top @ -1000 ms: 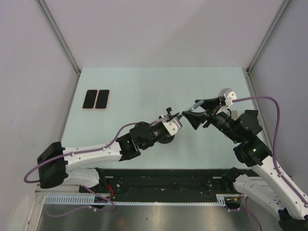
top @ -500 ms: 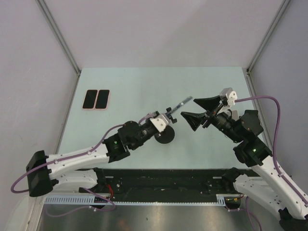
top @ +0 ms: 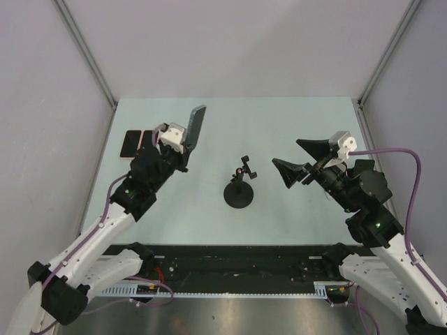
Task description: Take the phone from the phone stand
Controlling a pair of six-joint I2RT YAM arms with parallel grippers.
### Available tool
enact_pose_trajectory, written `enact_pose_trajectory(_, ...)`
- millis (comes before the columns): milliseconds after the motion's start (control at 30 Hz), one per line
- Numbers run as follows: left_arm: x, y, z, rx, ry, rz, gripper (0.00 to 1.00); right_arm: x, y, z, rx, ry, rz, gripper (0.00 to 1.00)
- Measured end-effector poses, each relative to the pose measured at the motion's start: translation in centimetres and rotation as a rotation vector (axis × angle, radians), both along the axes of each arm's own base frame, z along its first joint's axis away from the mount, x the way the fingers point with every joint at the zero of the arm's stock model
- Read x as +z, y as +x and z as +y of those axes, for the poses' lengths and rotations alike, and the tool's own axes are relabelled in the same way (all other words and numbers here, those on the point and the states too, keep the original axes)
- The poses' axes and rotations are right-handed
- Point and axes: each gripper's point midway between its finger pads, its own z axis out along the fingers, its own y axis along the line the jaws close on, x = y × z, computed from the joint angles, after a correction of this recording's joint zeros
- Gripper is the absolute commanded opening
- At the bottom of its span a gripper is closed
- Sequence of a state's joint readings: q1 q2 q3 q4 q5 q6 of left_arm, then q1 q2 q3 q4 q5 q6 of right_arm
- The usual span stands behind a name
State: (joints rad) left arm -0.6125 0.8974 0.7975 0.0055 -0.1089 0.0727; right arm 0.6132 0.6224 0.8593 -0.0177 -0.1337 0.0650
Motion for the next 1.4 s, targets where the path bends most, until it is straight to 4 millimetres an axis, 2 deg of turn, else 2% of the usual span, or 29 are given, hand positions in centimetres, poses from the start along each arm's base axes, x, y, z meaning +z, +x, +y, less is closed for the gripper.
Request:
enact_pose_trajectory(167, -4.1, 3.0, 4.7, 0.087, -0.079, 0.233, 0.00, -1.8, 0.9, -1.0, -0.069, -0.080, 0.021, 1.00)
enact_pose_trajectory(333, -8.8, 5.7, 7.6, 0.141, -0.176, 0.472, 0.00, -3.8, 1.7, -2.2, -0.147, -0.175, 0.049, 1.00)
enact_pose_trajectory(467, -12.1, 7.2, 9.0, 0.177, -0.230, 0.641, 0.00, -5.3, 2.5, -3.8, -0.233, -0.255, 0.073, 1.00)
enact_pose_trajectory(667, -14.9, 9.5, 10.8, 0.222, -0.285, 0.776, 0.00, -7.2, 3.5, -7.1, -0.405, -0.360, 0.082, 1.00)
enact_pose_trajectory(900, -18.0, 12.9, 12.7, 0.266, -0.311, 0.869, 0.00, -12.7, 3.8, -10.0, -0.530, -0.443, 0.101, 1.00)
enact_pose_trajectory(1100, -20.8, 14.4, 13.9, 0.293, -0.315, 0.938, 0.02, -12.4, 3.7, -11.8, -0.618, -0.400, 0.057, 1.00)
enact_pose_trajectory(1267, -23.1, 14.0, 14.4, 0.312, -0.312, 0.997, 0.05, -11.3, 3.5, -13.2, -0.685, -0.342, 0.020, 0.99)
enact_pose_trajectory(1400, -24.5, 13.7, 14.3, 0.312, -0.306, 1.036, 0.06, -11.4, 3.7, -13.7, -0.708, -0.333, 0.021, 0.98)
